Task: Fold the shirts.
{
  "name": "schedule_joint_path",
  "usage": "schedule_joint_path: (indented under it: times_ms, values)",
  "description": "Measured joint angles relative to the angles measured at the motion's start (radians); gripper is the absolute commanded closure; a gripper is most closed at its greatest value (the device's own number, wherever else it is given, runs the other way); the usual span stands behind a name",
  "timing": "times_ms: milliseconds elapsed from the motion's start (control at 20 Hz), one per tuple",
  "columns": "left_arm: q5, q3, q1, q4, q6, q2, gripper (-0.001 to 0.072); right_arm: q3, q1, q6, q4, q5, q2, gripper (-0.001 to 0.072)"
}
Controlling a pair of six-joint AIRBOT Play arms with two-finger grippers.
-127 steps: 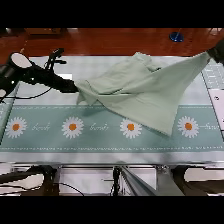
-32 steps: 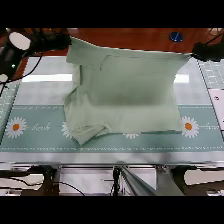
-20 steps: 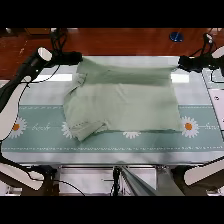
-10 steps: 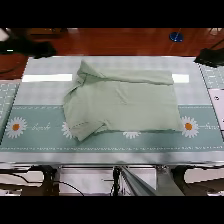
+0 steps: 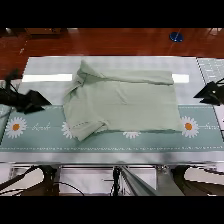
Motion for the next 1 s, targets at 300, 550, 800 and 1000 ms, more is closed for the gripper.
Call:
schedule_joint_path:
  times_ms: [300,550,800,1000]
  values:
    - [0.148,-0.249,-0.116,-0.025,0.024,0.010,0.0112,-0.219,-0.010,-0.060,0.027,-0.104,0.093,0.0221]
    - [0.217,-0.287,-0.209,-0.048,0.021,-0.058,0.0128,-0.269,-0.012,-0.074,0.031,-0.132,0.111,0.0222]
    - [0.374,-0.294,-0.269,-0.132,-0.004,-0.121,0.0672,-0.279,-0.012,-0.077,0.033,-0.134,0.121,0.0238]
    - [0.443,-0.273,-0.279,-0.171,0.021,-0.133,0.0688,-0.280,-0.012,-0.078,0.034,-0.144,0.156,0.0236]
